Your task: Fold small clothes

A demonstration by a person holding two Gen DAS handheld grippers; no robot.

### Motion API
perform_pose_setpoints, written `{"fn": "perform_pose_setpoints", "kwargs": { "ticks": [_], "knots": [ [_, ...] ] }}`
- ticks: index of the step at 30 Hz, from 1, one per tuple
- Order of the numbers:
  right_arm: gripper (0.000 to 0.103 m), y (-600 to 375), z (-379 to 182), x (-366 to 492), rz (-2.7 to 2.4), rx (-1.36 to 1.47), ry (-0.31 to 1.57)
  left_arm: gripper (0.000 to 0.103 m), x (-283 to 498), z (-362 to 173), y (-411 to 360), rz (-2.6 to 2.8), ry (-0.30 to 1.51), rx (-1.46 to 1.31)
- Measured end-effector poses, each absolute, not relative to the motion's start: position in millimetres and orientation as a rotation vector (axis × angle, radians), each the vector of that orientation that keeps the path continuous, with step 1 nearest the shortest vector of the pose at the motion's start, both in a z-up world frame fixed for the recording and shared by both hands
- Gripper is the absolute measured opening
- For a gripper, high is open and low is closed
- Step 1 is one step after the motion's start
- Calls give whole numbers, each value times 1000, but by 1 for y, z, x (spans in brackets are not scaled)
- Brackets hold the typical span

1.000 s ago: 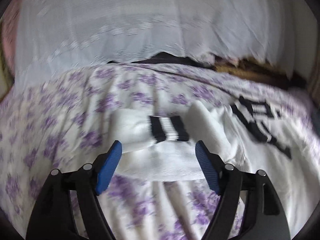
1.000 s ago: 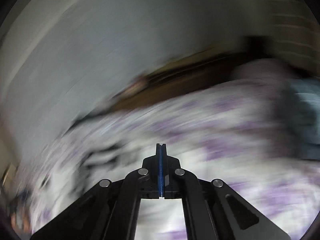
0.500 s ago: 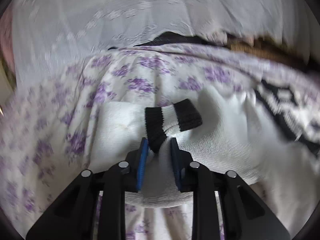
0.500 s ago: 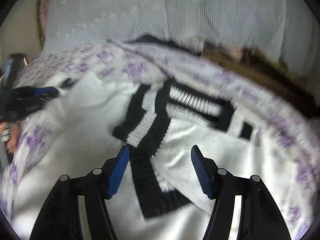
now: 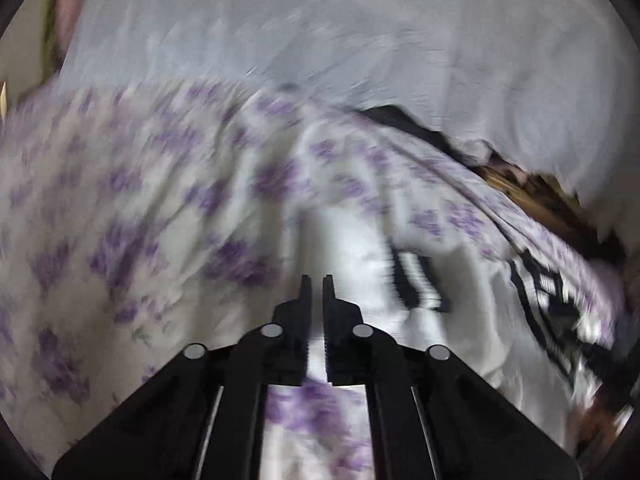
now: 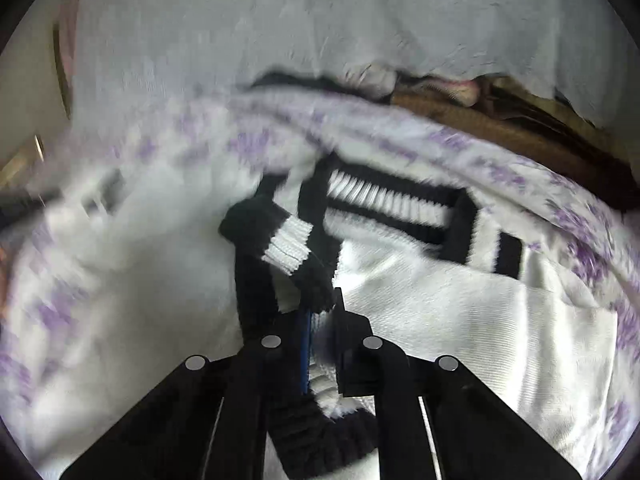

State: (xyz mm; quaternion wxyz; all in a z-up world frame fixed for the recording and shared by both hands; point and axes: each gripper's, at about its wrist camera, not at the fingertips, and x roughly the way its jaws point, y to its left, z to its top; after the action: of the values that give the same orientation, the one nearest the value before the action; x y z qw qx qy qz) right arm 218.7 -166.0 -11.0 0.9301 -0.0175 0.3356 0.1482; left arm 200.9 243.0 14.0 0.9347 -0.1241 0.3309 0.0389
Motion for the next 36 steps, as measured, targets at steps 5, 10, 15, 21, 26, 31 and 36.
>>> {"fn": "perform_pose_setpoints", "kwargs": {
  "ticks": [5,10,15,21,26,31,36],
  "knots": [
    [9,-328,27,178,34,302,515,74,195,26,188,100,595,15],
    [9,-472,29,121,-357,478,394,74,210,15,146,73,617,221],
    [9,-508,-10,116,-374,607,441,74,234,-20,107,142,692,503],
    [11,-510,-14,120,-401,583,461,18,248,-9,166,106,760,192],
    [11,-536,-31,102,-441,720,461,16,218,7,240,-12,699,-271],
    [10,-540,-40,102,-460,737,494,49,210,-20,308,-47,705,-680],
    [11,-541,-41,93,-453,769,459,20,198,-29,353,117,650,-794]
  ]
}}
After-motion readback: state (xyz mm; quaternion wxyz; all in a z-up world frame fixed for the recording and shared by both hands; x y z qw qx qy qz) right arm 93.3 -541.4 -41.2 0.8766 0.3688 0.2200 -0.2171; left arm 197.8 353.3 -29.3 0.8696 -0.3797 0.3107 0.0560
